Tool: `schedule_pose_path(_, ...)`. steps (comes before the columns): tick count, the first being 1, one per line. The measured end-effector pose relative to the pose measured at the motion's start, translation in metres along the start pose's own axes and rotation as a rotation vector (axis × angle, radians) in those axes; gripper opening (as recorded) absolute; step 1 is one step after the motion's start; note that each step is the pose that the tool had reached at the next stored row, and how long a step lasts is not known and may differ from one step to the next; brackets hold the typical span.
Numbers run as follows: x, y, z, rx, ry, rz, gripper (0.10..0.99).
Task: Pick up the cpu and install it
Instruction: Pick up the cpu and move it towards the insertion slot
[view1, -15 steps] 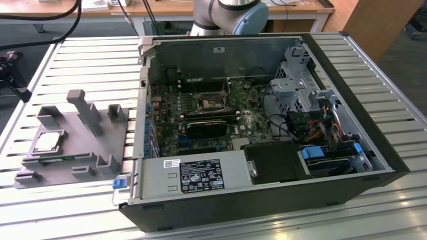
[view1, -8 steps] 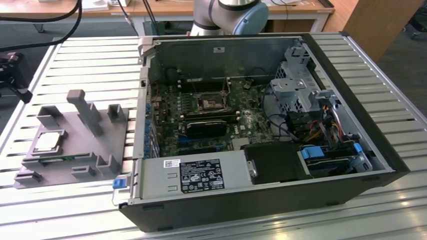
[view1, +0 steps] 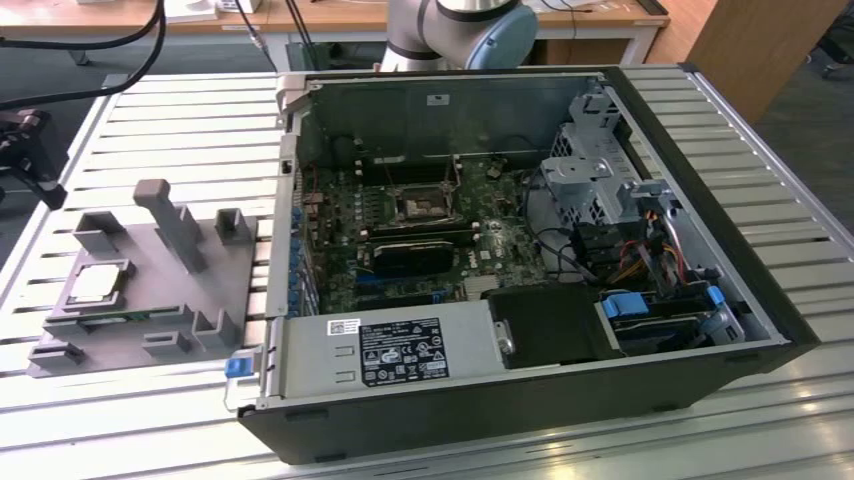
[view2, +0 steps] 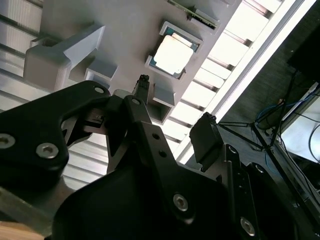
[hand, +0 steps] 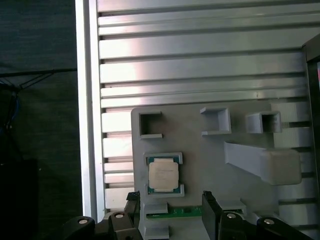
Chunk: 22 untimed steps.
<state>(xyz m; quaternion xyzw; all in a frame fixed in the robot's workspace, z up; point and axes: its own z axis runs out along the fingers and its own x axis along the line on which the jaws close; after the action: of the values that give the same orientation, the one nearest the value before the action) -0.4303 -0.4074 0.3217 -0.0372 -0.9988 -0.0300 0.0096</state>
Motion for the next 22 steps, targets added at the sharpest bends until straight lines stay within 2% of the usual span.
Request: schedule_pose_path(22,-0.0003,-0.001,0.0062,0.0,0.0019,-0.003,0.612)
